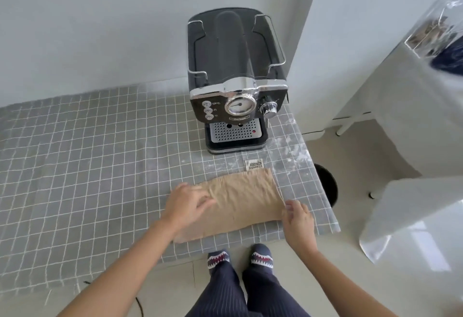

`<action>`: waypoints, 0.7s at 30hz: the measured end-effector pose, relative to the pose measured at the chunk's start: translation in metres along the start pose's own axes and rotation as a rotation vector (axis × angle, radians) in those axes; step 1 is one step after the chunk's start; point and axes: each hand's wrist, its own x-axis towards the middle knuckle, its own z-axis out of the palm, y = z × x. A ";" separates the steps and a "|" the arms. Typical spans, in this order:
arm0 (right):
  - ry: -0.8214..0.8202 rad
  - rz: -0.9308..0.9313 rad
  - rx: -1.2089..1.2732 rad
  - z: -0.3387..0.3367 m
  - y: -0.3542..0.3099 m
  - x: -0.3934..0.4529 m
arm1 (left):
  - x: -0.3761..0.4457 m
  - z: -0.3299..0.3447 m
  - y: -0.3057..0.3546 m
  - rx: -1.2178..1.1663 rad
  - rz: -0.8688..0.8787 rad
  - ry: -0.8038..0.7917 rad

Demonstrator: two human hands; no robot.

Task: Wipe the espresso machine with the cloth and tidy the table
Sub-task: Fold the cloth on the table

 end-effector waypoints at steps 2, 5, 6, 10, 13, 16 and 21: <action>-0.001 0.178 0.103 0.004 -0.003 0.003 | 0.048 0.008 0.030 -0.105 0.085 0.029; -0.023 0.298 0.128 0.002 -0.007 0.007 | 0.107 0.033 0.077 -0.110 0.169 -0.051; -0.030 0.332 0.126 0.001 -0.007 0.009 | 0.122 0.043 0.088 -0.074 0.190 -0.106; -0.022 0.431 0.137 0.002 -0.006 0.016 | 0.143 0.063 0.107 0.084 0.195 -0.274; 0.000 0.414 0.148 0.005 -0.009 0.014 | 0.143 0.061 0.110 0.179 0.278 -0.167; 0.049 0.384 0.229 0.003 -0.018 0.008 | 0.150 0.052 0.110 0.134 0.333 -0.218; 0.098 0.249 0.371 -0.002 -0.046 -0.009 | 0.155 0.004 0.089 -0.066 0.293 -0.300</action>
